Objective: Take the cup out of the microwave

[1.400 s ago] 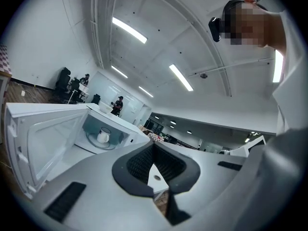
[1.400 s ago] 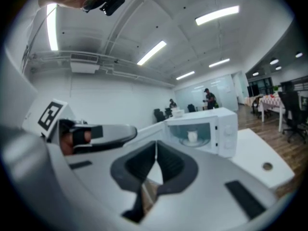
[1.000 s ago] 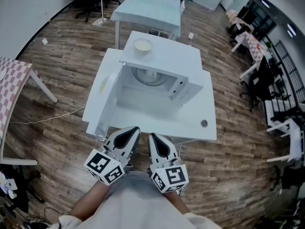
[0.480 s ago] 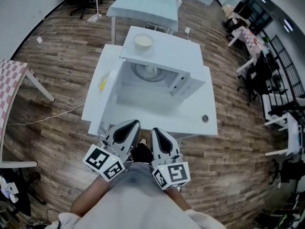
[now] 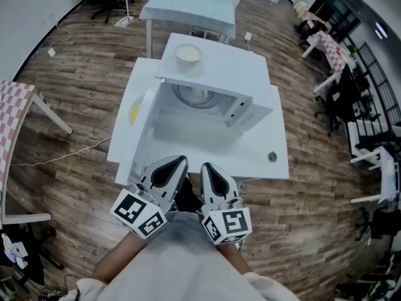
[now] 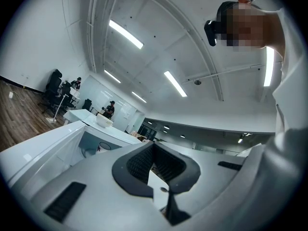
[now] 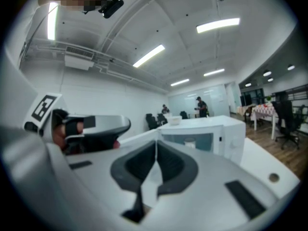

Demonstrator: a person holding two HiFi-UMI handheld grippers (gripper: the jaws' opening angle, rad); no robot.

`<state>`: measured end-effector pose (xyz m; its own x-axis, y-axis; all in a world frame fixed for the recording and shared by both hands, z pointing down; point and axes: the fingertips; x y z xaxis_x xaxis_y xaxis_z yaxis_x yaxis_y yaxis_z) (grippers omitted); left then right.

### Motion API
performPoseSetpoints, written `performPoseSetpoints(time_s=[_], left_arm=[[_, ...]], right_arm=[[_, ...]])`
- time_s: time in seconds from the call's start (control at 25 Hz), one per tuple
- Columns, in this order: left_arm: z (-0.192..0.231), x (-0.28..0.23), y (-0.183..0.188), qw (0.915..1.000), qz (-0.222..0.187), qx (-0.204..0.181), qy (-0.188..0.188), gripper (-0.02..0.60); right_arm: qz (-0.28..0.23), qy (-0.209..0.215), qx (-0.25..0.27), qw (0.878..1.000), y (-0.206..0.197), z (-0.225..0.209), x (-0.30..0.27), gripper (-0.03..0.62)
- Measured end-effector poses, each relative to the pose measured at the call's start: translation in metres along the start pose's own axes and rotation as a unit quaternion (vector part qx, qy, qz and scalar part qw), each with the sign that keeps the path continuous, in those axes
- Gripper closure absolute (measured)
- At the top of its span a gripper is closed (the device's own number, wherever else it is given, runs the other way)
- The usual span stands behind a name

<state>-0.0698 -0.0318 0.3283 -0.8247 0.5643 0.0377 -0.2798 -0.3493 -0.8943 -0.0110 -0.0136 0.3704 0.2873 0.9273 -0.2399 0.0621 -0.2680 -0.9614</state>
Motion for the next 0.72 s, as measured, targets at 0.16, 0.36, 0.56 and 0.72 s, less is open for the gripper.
performPoseSetpoints(time_s=[0.16,0.36,0.56,0.72], left_arm=[[0.003,-0.011,-0.006,1.0,0.006,0.006,-0.005,0.572],[0.005,-0.028,-0.015,0.9998,0.016,0.004,-0.007,0.571],[0.02,-0.046,-0.016,0.9997,0.023,0.006,0.004,0.572],[0.026,-0.058,-0.016,0.9995,0.029,0.003,0.012,0.572]], right_arm=[[0.002,-0.003,0.002,1.0,-0.001,-0.009,-0.009,0.571],[0.008,-0.008,0.002,1.0,-0.004,-0.027,-0.019,0.571],[0.004,-0.001,-0.001,1.0,0.001,-0.039,-0.039,0.571],[0.005,0.008,0.002,1.0,0.001,-0.047,-0.053,0.571]])
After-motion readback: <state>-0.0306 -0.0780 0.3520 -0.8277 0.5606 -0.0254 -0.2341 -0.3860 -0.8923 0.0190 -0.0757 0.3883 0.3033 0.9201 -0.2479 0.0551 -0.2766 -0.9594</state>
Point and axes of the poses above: the fingertips, and each gripper's own axes: x backward along the fingers, z to its left, y out of its top, and after that the axes turned 5 degrees about z, right-handed
